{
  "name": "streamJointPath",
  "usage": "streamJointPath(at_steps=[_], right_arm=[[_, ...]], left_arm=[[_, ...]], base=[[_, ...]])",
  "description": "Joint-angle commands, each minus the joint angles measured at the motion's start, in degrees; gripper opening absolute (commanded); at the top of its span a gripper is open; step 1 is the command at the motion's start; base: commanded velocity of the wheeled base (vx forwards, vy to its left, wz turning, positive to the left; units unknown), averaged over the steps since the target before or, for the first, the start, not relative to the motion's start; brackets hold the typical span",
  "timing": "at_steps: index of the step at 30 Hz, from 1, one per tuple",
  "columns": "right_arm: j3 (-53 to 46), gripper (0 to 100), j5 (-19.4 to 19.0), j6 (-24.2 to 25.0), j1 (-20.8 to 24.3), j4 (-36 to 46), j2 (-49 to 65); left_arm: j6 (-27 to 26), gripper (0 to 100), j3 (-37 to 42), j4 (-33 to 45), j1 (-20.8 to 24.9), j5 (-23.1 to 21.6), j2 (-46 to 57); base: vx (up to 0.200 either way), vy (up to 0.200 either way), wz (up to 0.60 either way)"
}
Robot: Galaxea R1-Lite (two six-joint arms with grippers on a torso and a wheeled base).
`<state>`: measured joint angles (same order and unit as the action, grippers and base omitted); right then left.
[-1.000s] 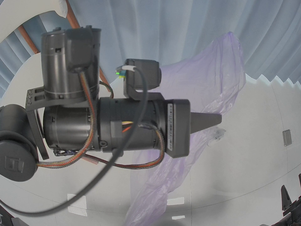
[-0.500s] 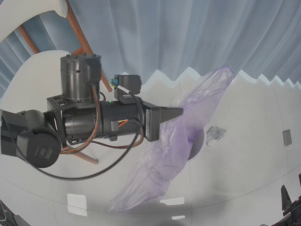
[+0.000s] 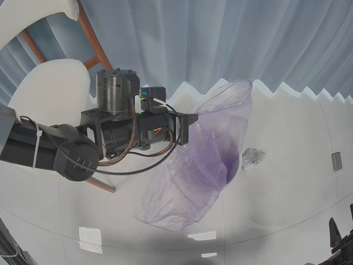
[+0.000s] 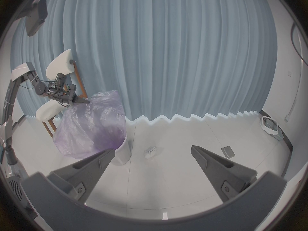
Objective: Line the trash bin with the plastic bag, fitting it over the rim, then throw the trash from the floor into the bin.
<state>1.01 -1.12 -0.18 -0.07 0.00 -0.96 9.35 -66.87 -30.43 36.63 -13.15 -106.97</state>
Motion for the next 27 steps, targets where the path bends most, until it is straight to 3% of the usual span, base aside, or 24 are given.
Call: streamJointPath(at_steps=[1,5,8,13,17,20,27], right_arm=[[-0.92,100,-0.99,-0.61,-0.01,0.09,0.96],[0.75,100,-1.69,-0.08,0.34,-0.18,0.61],[10.50,100,-3.80,1.59,3.24,-4.39,-13.28],[19.38,100,-6.17,17.67,7.98,-5.89,-37.97],[27.64,100,-10.13,21.72,9.39,-6.24,-50.63],[29.13,100,-12.33,21.36,9.39,-7.29,-57.40],[33.53,100,-12.85,16.71,9.65,-22.59,-76.20]], left_arm=[[-3.73,0,-12.24,18.21,1.86,2.87,0.19],[-3.81,0,-19.27,25.86,4.50,7.79,-0.43],[-3.73,0,-19.88,25.95,6.35,9.73,-2.28],[-3.64,0,-11.80,23.75,8.37,14.82,-0.96],[-5.04,0,-8.28,21.46,8.46,16.05,-0.08],[-5.31,0,-8.02,21.46,8.54,16.76,-0.08],[-5.48,0,-7.84,21.37,8.10,17.02,0.01]], base=[[0.000,0.000,0.00],[0.000,0.000,0.00],[0.000,0.000,0.00],[0.000,0.000,0.00],[0.000,0.000,0.00],[0.000,0.000,0.00],[0.000,0.000,0.00]])
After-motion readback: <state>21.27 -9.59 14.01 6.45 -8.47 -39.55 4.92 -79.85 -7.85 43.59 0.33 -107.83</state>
